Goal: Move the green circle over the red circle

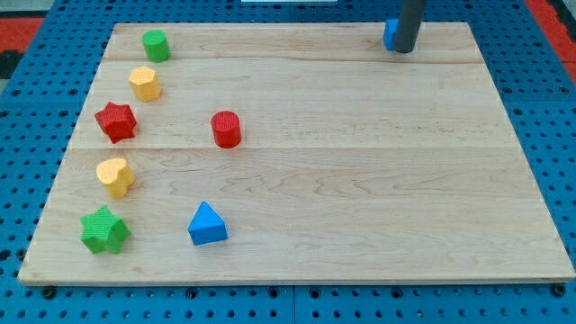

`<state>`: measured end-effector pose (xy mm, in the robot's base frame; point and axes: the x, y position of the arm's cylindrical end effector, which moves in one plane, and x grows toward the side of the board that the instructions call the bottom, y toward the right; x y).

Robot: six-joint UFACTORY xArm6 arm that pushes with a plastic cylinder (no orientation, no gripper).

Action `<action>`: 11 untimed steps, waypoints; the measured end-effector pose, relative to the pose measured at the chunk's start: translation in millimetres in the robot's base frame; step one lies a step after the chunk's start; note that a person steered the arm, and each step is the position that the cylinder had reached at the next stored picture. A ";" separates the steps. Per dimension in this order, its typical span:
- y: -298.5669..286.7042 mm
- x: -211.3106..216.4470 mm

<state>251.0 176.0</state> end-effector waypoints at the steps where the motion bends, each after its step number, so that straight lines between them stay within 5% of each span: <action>1: -38.2 3.4; 3: -201.6 2.8; 5: -250.2 -58.9; 9: -424.2 -59.5; 11: -451.6 -59.5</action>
<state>191.5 -275.6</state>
